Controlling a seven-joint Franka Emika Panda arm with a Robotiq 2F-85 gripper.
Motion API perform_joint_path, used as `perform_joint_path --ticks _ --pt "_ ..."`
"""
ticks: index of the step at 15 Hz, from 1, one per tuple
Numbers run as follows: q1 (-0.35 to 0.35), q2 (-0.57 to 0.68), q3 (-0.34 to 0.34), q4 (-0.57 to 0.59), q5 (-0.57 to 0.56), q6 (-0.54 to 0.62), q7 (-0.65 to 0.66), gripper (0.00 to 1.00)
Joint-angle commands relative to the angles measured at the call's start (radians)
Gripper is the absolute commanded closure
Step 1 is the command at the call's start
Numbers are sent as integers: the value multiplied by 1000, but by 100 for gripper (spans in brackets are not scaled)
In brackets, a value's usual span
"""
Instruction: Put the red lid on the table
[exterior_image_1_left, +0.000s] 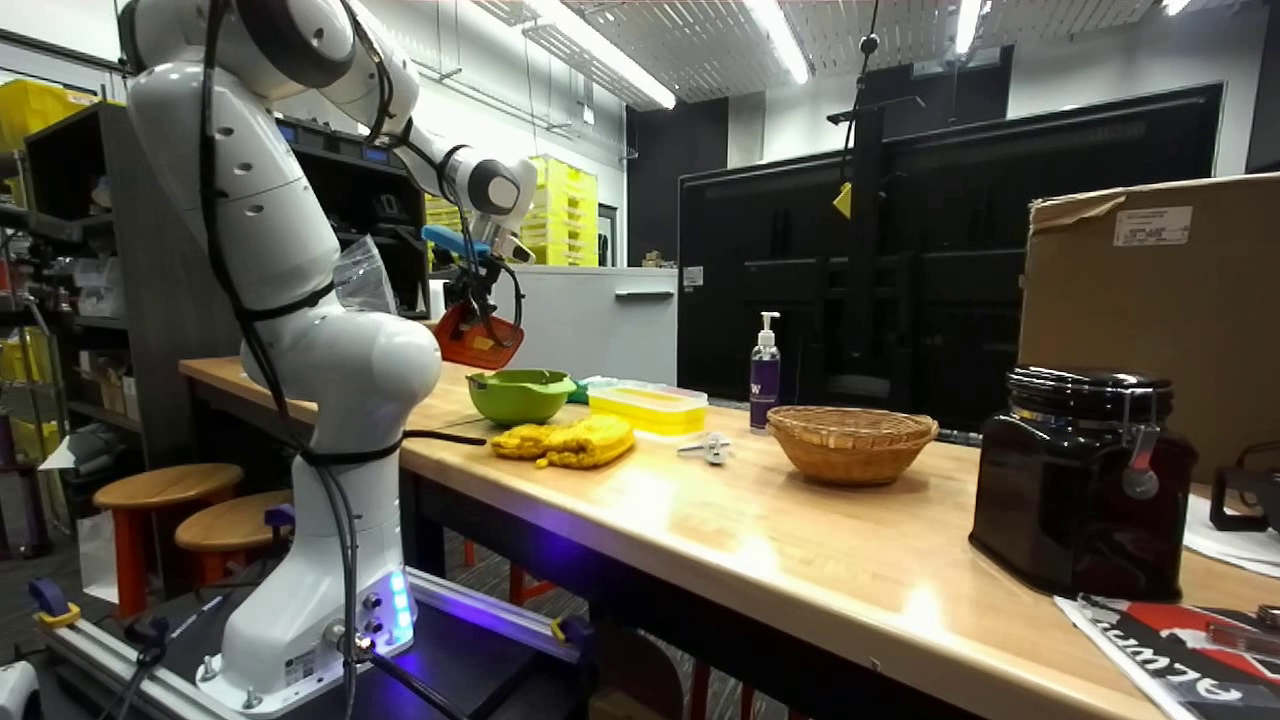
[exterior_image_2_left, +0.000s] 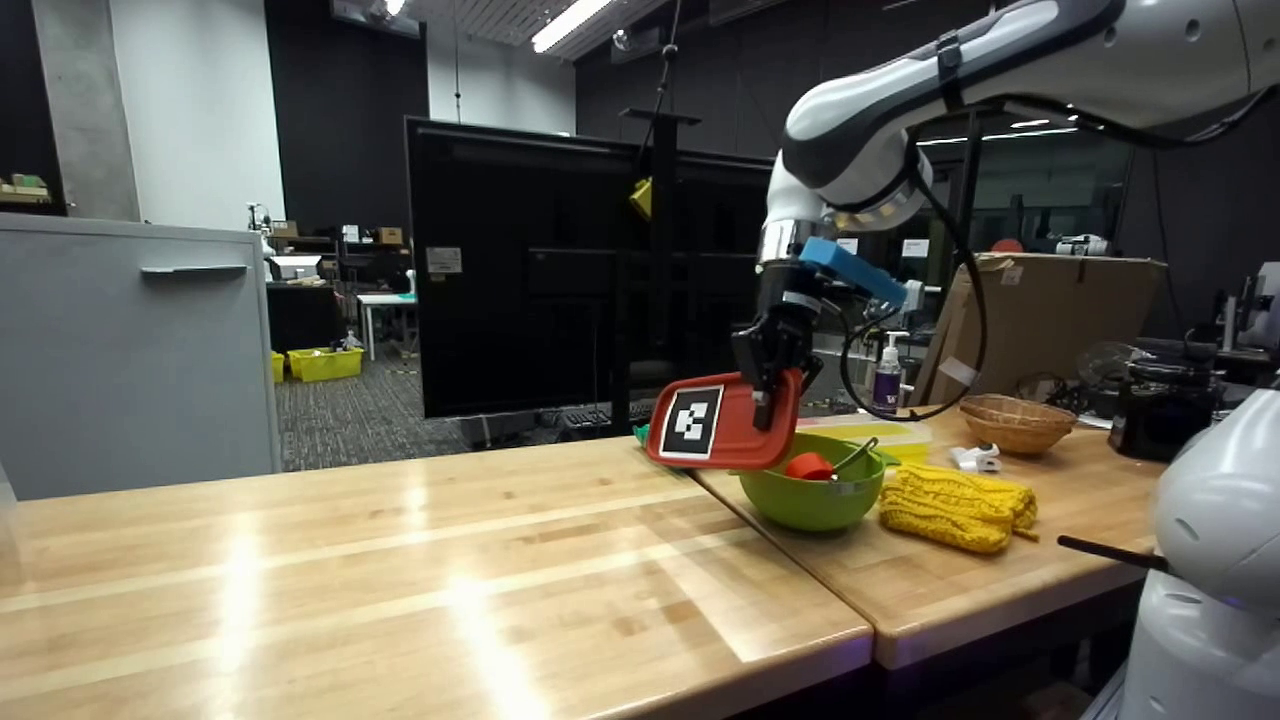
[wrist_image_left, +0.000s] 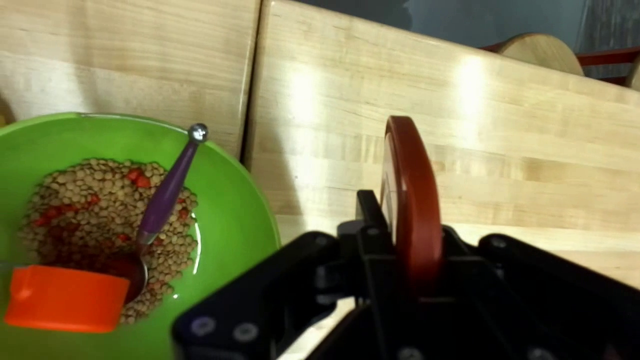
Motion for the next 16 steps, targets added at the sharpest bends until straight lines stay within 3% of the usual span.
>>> perform_joint_path --ticks 1,9,16 --pt "19 34 20 58 -63 -21 85 98" --pt "16 89 68 77 -233 9 233 98" --pt "27 120 77 109 -271 1 266 98"
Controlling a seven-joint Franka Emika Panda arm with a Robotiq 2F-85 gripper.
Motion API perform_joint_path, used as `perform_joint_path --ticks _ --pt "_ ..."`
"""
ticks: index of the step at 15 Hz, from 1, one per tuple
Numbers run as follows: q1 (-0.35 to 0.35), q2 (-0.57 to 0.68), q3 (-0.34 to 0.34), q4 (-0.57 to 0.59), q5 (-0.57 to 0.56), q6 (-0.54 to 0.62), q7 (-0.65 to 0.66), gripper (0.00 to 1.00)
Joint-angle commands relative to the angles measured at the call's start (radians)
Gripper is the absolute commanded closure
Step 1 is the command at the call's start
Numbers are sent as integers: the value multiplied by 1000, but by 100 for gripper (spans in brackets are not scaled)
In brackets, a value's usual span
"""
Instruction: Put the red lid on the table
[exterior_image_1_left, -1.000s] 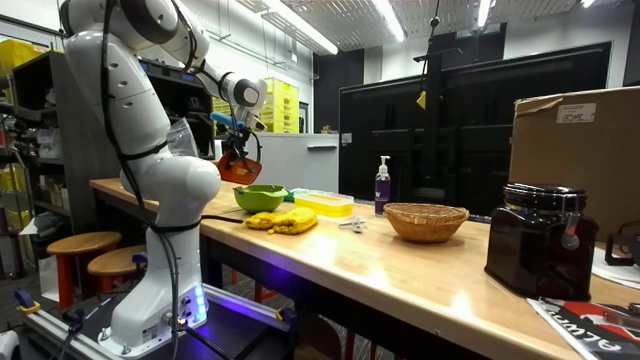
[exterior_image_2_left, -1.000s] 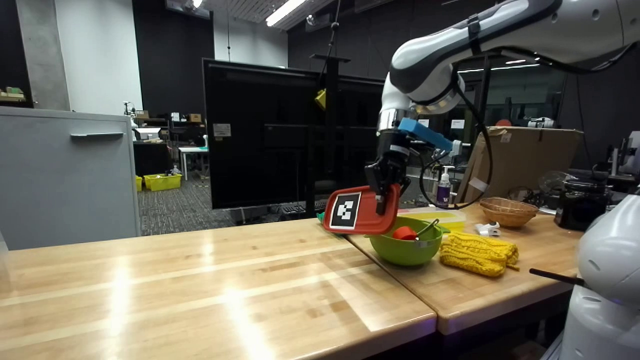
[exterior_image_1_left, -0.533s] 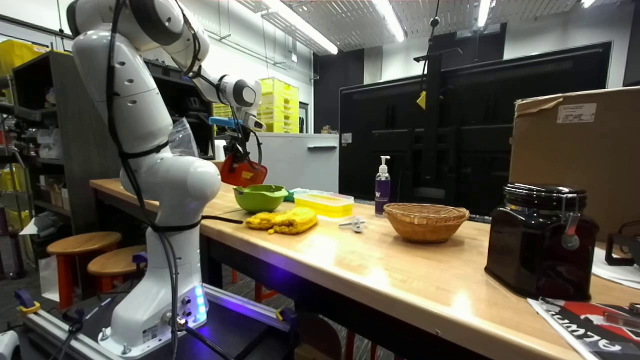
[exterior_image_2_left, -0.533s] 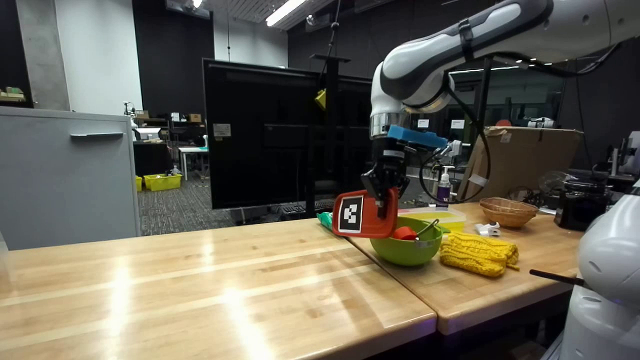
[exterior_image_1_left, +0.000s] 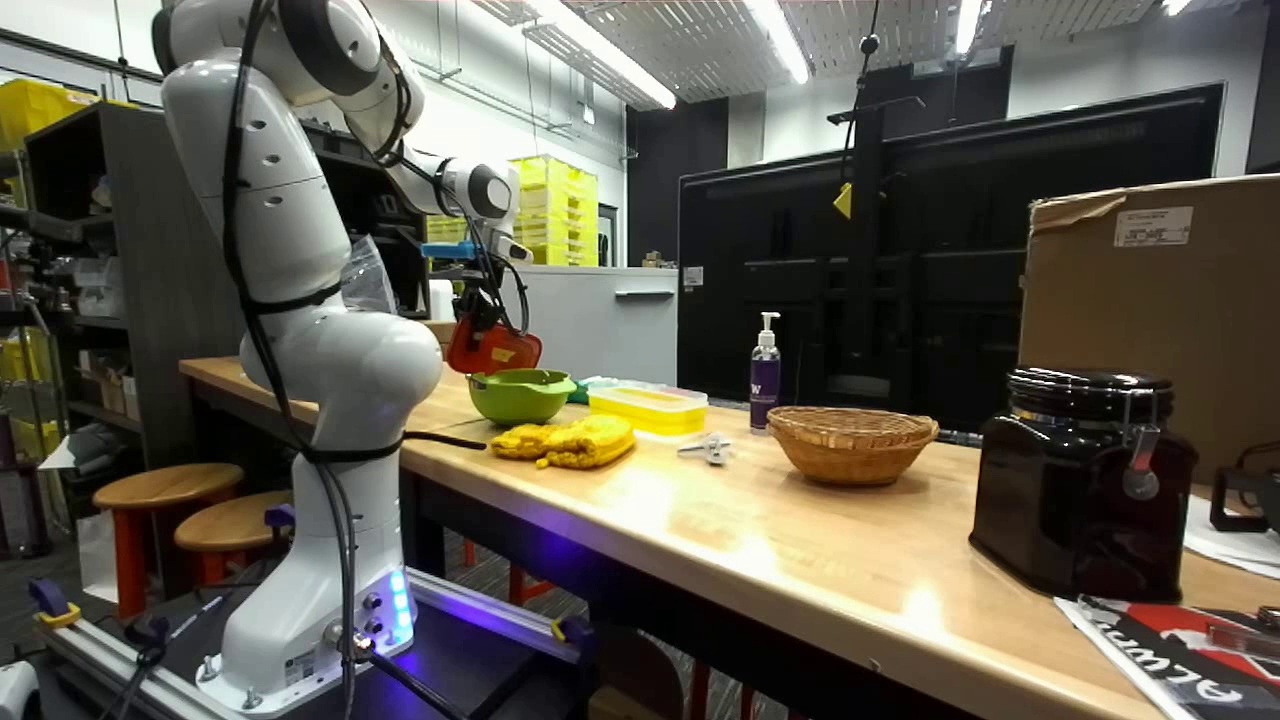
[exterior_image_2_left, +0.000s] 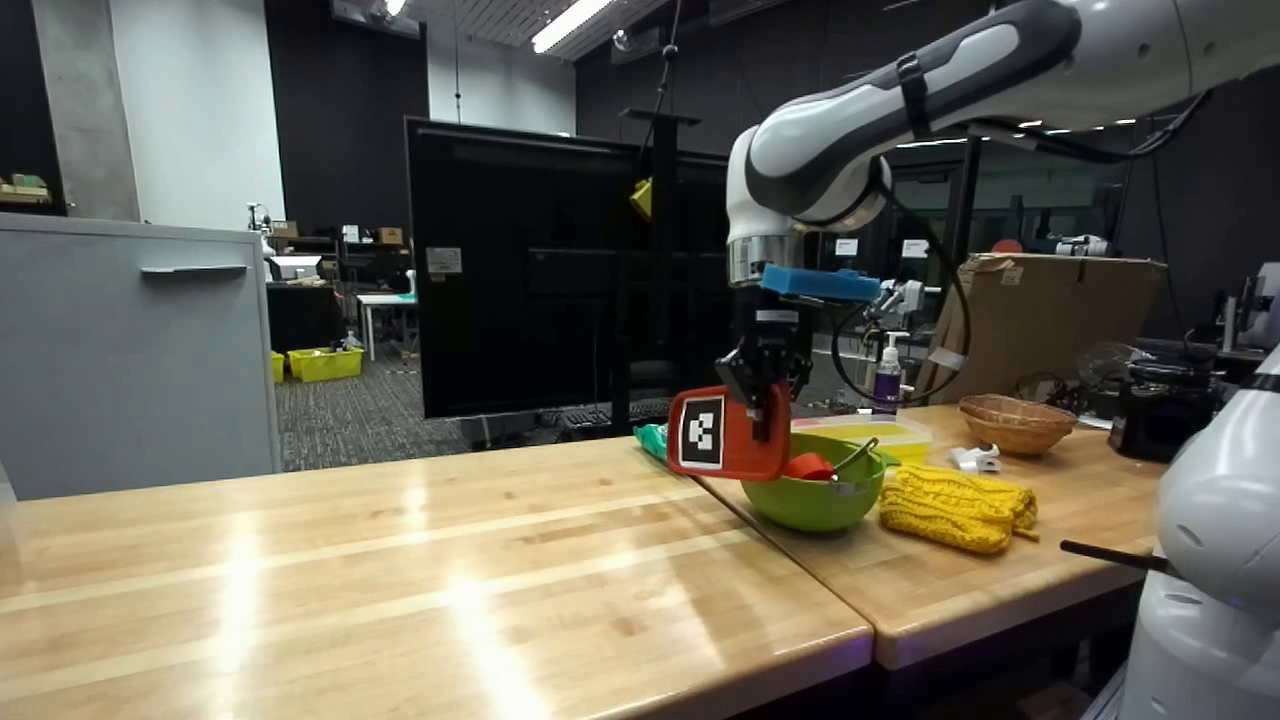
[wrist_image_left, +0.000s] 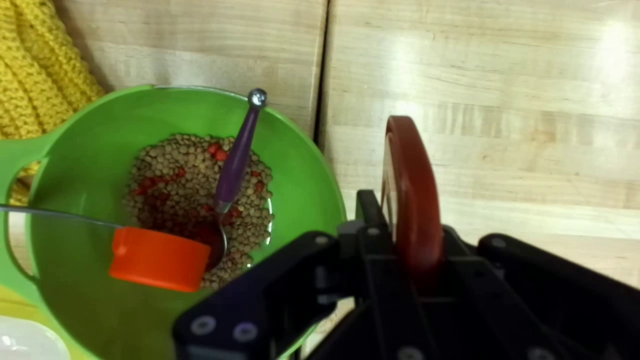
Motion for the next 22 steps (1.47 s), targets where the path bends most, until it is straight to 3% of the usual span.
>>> perform_joint_path --ticks 1,15,16,18,22 --pt "15 27 12 45 -44 -22 49 98" --pt "81 178 22 195 -80 -228 -17 98" --pt "81 185 20 202 -80 -234 -22 65" --pt "81 189 15 211 -72 -243 -34 60" --pt "79 185 5 212 -64 -245 -49 34"
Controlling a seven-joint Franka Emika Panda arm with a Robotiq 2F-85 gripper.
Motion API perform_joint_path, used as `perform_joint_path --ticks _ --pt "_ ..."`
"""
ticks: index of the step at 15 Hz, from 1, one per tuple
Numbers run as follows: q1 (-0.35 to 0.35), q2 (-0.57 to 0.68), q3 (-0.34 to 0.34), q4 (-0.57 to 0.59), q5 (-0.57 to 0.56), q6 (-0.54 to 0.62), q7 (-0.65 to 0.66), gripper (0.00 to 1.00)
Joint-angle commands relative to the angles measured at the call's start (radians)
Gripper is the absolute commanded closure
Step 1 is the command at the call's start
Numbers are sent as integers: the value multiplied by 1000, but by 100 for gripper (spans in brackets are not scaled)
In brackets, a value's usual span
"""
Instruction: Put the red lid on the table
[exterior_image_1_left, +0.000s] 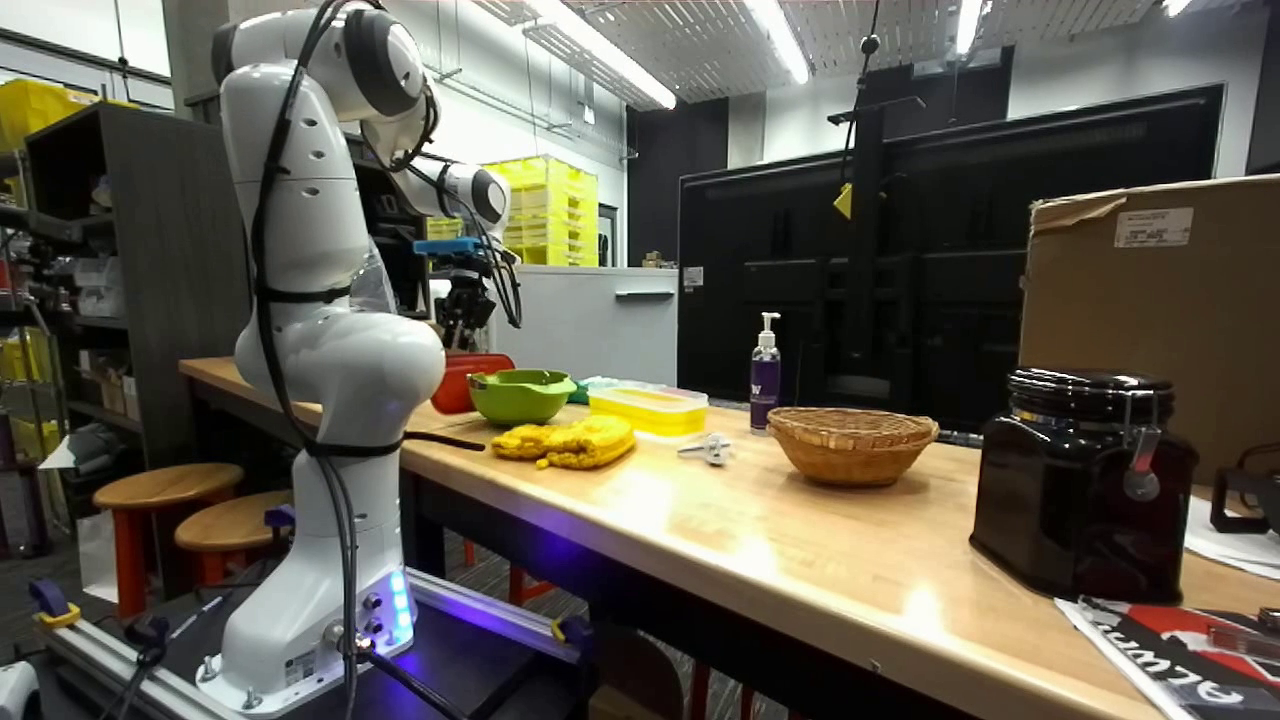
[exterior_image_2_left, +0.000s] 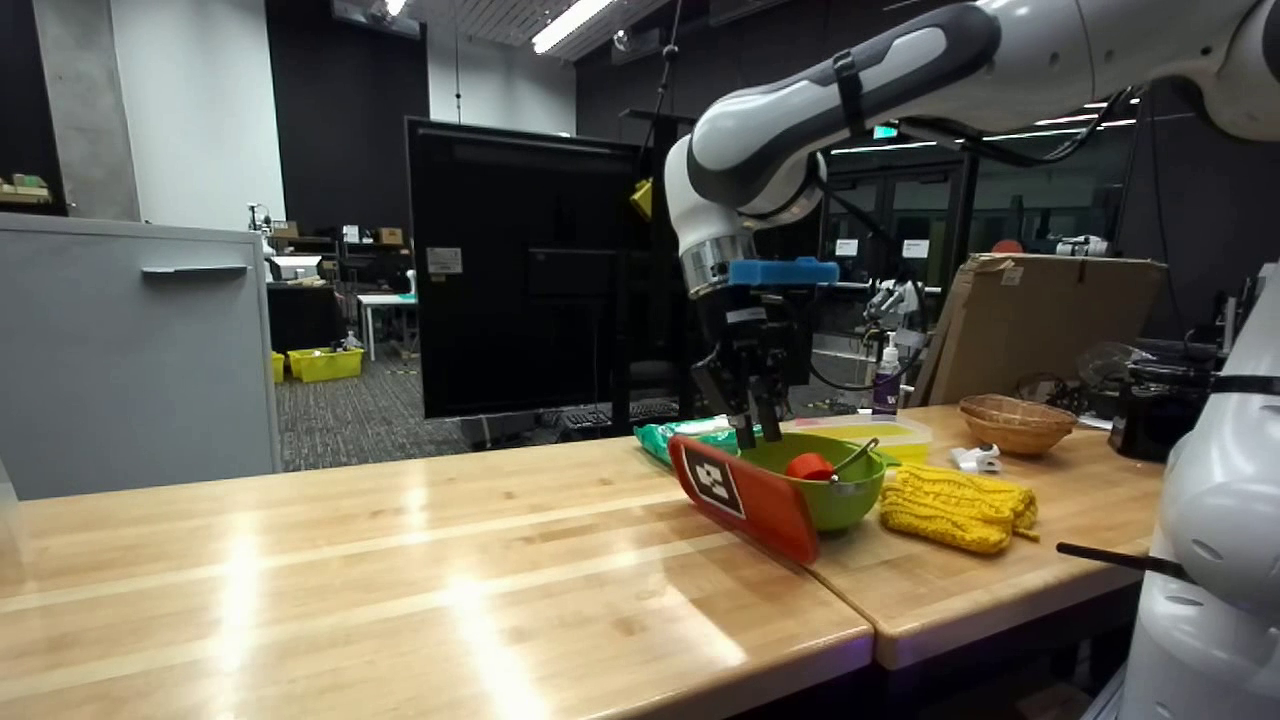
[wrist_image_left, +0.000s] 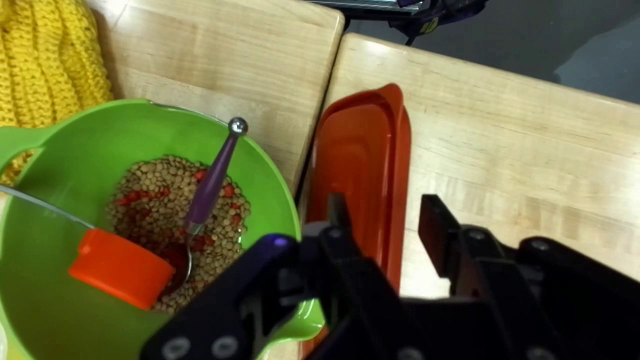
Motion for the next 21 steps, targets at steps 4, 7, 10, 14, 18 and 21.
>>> perform_joint_path --ticks 4,7,10,14,18,21 --pt "5 -5 -23 15 -3 -19 -23 8" --pt "-1 -26 -37 1 2 -11 -28 0" --pt "-15 -84 -74 -43 28 29 -81 0" --pt "-49 -174 -137 -116 -16 77 -192 0" --pt "-94 -205 -182 -101 -183 112 -321 0" --pt "-120 -205 -231 -84 -267 192 -410 0"
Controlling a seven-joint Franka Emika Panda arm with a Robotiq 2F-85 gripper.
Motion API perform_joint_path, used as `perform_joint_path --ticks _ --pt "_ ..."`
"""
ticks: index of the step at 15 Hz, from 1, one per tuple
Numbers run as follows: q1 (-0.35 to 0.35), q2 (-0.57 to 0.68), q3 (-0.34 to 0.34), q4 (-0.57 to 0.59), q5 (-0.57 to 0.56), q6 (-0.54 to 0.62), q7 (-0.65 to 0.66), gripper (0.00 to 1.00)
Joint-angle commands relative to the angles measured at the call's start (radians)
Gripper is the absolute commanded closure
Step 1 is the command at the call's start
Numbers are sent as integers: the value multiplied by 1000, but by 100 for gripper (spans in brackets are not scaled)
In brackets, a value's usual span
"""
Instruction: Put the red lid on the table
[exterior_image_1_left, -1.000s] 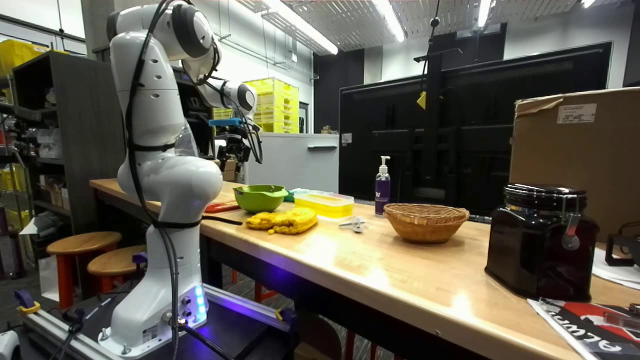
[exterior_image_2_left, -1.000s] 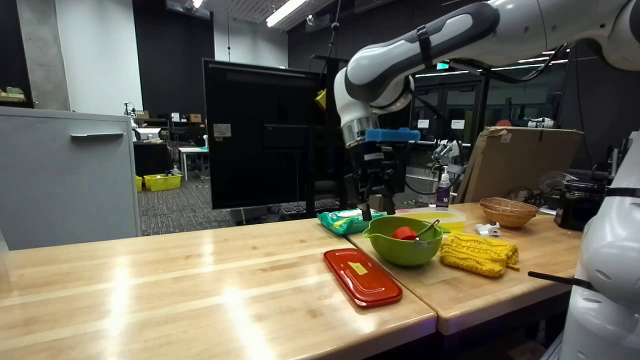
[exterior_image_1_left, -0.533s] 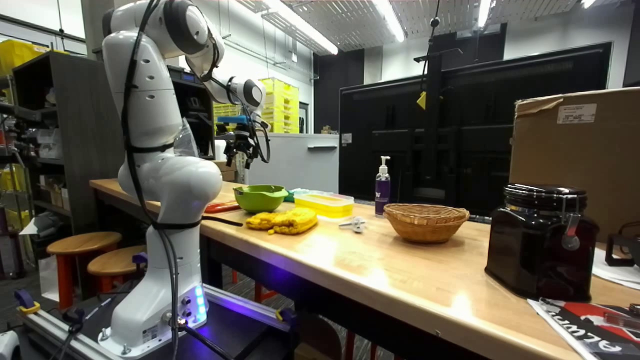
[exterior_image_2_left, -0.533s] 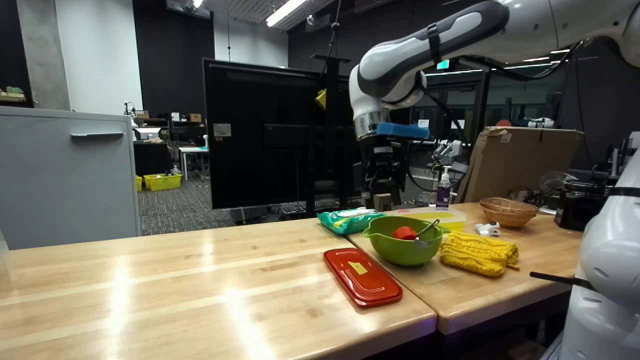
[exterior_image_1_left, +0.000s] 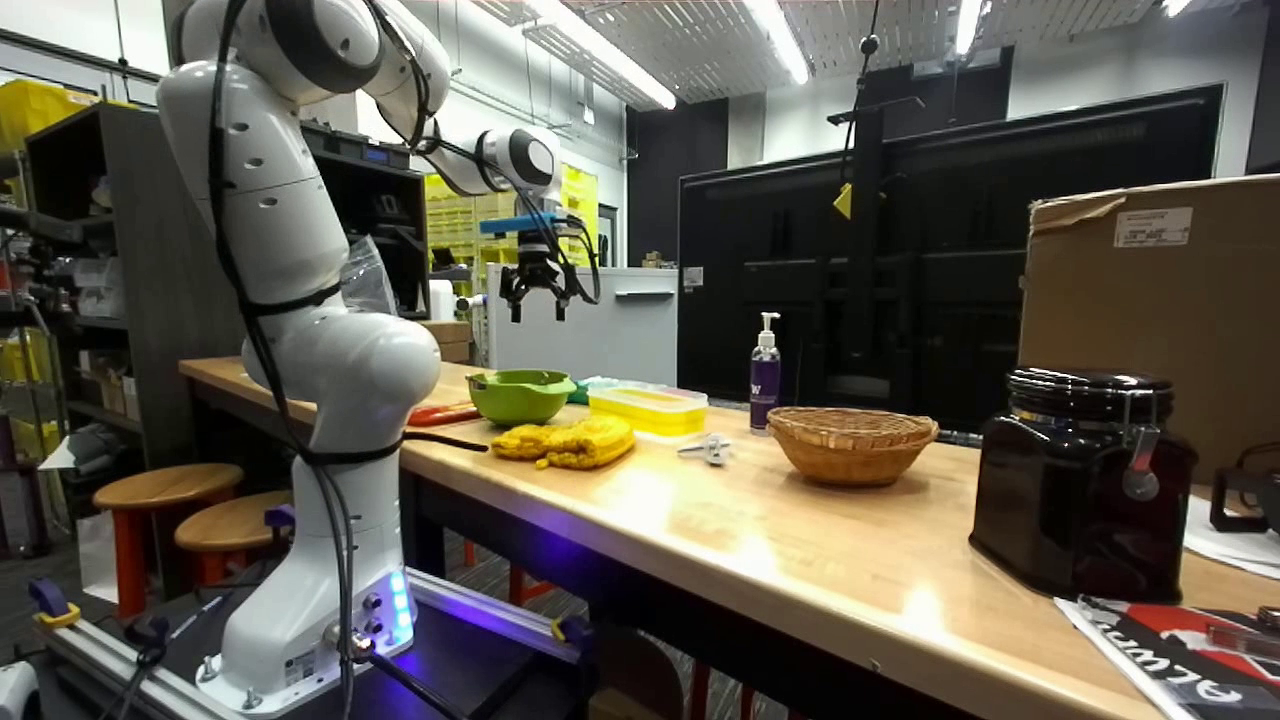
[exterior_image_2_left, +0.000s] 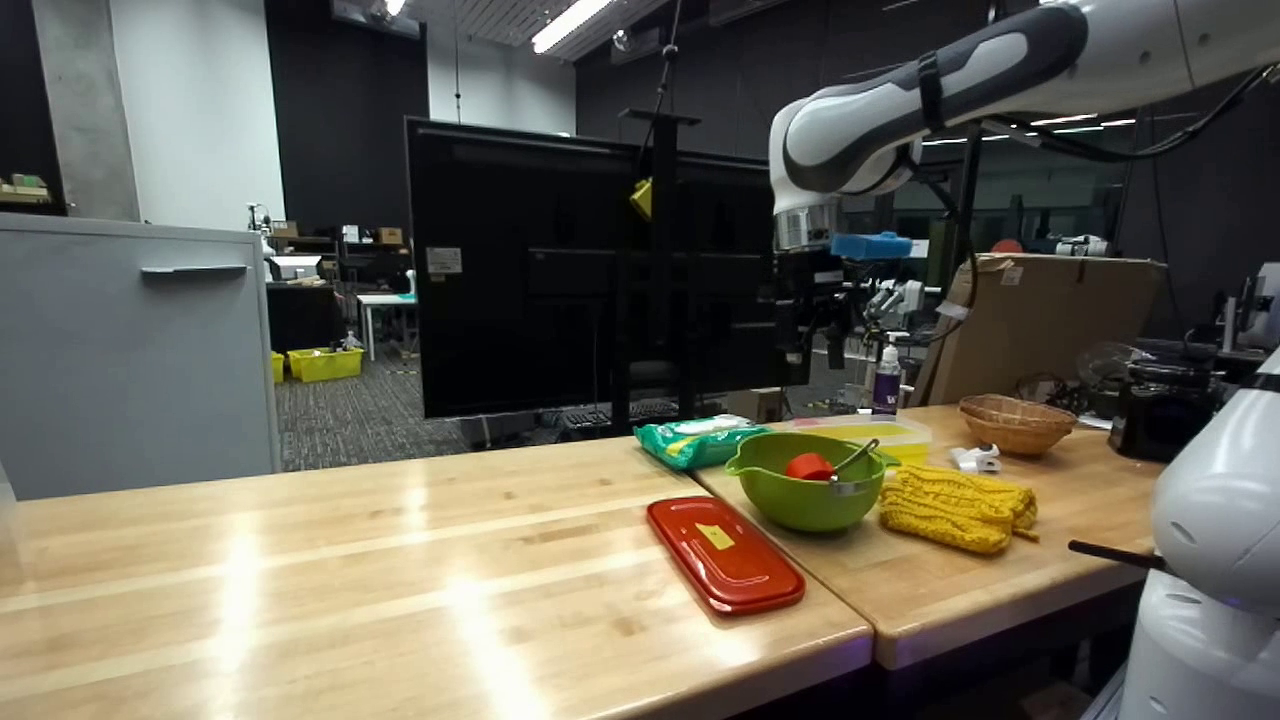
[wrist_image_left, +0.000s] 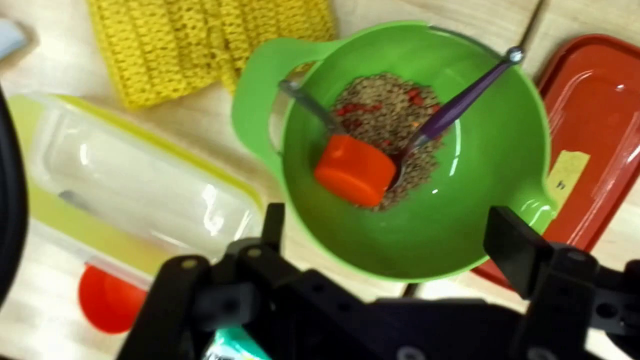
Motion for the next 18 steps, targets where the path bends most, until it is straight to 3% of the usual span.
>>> perform_joint_path --ticks 1,6,15,18 --pt "-27 -14 -56 8 -66 98 -102 0" --pt "-81 -22 -156 7 -53 193 -179 0" --pt "-216 -58 -309 18 -123 128 -305 0" --pt "-216 -44 -314 16 -102 145 -293 0"
